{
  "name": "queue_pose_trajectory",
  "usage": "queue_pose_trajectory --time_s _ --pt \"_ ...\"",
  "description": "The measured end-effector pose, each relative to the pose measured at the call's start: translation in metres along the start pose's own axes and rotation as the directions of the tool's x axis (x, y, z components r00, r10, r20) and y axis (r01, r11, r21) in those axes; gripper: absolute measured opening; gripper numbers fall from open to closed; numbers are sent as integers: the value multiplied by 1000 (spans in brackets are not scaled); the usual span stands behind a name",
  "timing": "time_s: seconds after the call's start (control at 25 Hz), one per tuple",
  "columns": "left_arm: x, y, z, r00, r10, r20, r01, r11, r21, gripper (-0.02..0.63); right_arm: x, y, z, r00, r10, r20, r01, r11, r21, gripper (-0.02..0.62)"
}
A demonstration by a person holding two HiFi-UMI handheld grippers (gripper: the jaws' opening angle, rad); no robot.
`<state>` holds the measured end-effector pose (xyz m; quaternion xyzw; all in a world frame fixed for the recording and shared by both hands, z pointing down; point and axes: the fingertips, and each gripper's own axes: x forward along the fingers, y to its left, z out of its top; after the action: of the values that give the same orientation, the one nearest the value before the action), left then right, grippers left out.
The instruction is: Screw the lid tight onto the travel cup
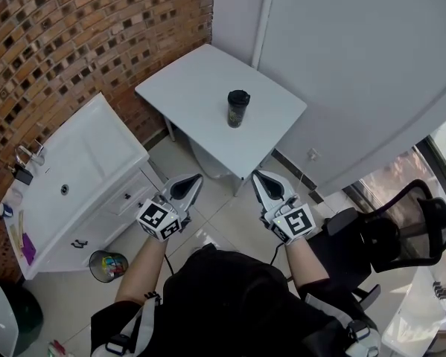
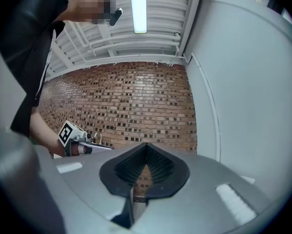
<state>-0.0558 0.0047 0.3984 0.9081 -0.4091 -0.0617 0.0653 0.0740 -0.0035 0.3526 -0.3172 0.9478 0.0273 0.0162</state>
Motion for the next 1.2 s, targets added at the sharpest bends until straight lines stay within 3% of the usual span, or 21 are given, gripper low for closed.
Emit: queue_pose_trajectory --time_s 0.8,1.2 --pt "7 -5 2 1000 -11 4 11 1000 12 2 3 1 -9 999 43 -27 -43 999 -16 5" --pt "6 -1 9 999 24 35 -25 999 44 2 -2 1 -9 999 34 -30 -35 999 -22 5"
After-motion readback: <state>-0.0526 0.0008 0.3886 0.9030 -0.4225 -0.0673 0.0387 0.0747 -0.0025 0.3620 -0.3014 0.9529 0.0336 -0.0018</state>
